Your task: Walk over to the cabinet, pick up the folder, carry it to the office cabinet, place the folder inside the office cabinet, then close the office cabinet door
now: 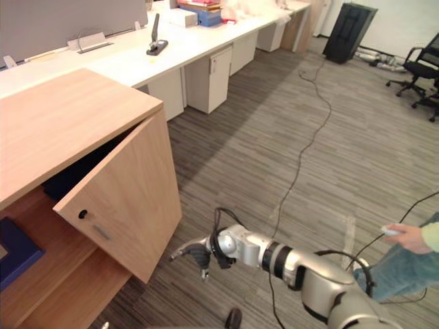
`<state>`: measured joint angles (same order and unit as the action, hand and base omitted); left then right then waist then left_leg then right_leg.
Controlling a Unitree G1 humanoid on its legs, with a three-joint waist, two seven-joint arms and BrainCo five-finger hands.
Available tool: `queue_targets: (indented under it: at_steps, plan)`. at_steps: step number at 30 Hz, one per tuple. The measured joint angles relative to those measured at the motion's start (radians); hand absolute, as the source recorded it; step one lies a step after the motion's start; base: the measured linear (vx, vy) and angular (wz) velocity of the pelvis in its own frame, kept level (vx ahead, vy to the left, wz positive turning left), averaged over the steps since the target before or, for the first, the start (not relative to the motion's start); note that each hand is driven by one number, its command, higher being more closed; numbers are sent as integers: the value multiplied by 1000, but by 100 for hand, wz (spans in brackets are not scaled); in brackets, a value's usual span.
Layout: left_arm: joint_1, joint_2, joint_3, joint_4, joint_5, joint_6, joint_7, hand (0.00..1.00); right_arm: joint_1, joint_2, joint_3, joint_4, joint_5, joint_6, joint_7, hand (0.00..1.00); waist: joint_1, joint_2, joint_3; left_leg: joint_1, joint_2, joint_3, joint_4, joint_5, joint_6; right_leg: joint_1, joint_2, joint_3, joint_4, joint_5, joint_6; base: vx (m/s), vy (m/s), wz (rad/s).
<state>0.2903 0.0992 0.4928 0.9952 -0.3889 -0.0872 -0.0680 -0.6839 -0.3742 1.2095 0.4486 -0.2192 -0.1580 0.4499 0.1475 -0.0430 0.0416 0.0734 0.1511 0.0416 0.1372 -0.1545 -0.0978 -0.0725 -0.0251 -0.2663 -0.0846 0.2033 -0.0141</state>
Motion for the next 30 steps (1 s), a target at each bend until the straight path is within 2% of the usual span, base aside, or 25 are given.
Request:
queue_targets:
  at_steps: [4,6,10,11,12,14,15,17,18,19,20,21,23,25,26,30]
  plan:
    - [-13,-3,20,19,5,2,-1,0,58,28,-3,19,-16,-1,5,0,4,-2,4,-2,-2,-1,8,-11,9,0,-3,2,0,0,4,-15,92,-2]
    - [-21,-13,24,19,5,2,-1,0,89,75,-17,107,-43,1,-1,0,11,0,11,-2,-2,-6,7,-11,7,0,-6,2,0,0,4,11,93,2]
    - [-59,-43,5,19,0,3,-1,0,167,215,-158,407,-122,22,-56,0,32,3,45,-5,-8,-55,7,-9,5,17,-16,-34,1,-9,11,27,75,30]
    - [-71,-58,-29,19,-1,3,-1,0,203,261,-253,549,-175,46,-109,0,34,13,53,-11,-23,-106,9,-10,8,35,-34,-79,6,-26,19,51,94,86]
    - [-76,-69,-45,19,-2,3,-1,0,213,274,-297,606,-191,54,-125,0,34,17,55,-19,-30,-134,14,-12,11,37,-47,-100,24,-41,26,64,153,121]
    - [-92,-89,-83,18,-2,1,-1,0,270,281,-485,743,-238,97,-220,0,32,46,86,-32,-74,-246,38,-7,33,19,-122,-159,207,-147,72,75,191,140]
    - [-91,-88,-91,20,0,1,-1,0,296,279,-548,761,-238,103,-238,0,26,50,88,-35,-89,-282,41,-6,40,10,-144,-144,270,-165,69,89,162,151]
    - [-101,-81,-131,31,6,1,1,0,368,269,-757,793,-233,125,-295,0,6,71,101,-43,-121,-407,48,4,59,-30,-185,2,445,-178,65,89,132,180]
    - [-109,-65,-166,33,9,-1,3,0,410,281,-885,814,-205,139,-337,0,-3,75,109,-60,-138,-489,64,17,54,-71,-181,137,532,-236,70,132,24,246]
    - [-119,-46,-174,33,9,2,10,0,463,296,-1022,828,-151,153,-377,0,-6,53,100,-95,-170,-575,79,31,40,-67,-158,263,499,-301,96,125,-69,218]
    - [-123,-43,-174,33,9,2,12,0,477,302,-1071,836,-137,161,-390,0,-7,45,96,-105,-184,-604,82,33,37,-60,-153,290,468,-305,104,166,-167,199]
    - [-131,-44,-173,33,10,4,18,0,515,304,-1134,845,-78,176,-425,0,-8,28,92,-119,-218,-651,100,33,33,-23,-163,293,398,-319,120,113,-155,125]
    - [-132,-65,-151,25,26,5,21,0,559,307,-1237,843,-23,180,-460,0,-7,36,84,-130,-228,-678,105,36,24,40,-180,234,326,-345,159,211,-243,95]
    - [-120,-84,-125,26,40,7,23,0,606,312,-1358,818,45,185,-490,0,-26,56,65,-137,-193,-689,86,41,12,67,-157,182,287,-343,158,185,-234,55]
    - [-121,-87,-120,26,39,6,23,0,614,315,-1394,813,67,185,-495,0,-28,57,62,-135,-182,-689,77,44,9,72,-149,175,279,-341,155,98,-179,30]
    - [-120,-78,-113,36,39,6,23,0,674,323,-1517,800,214,169,-510,0,-47,39,42,-127,-138,-690,38,57,-14,98,-110,148,238,-332,140,48,-153,14]
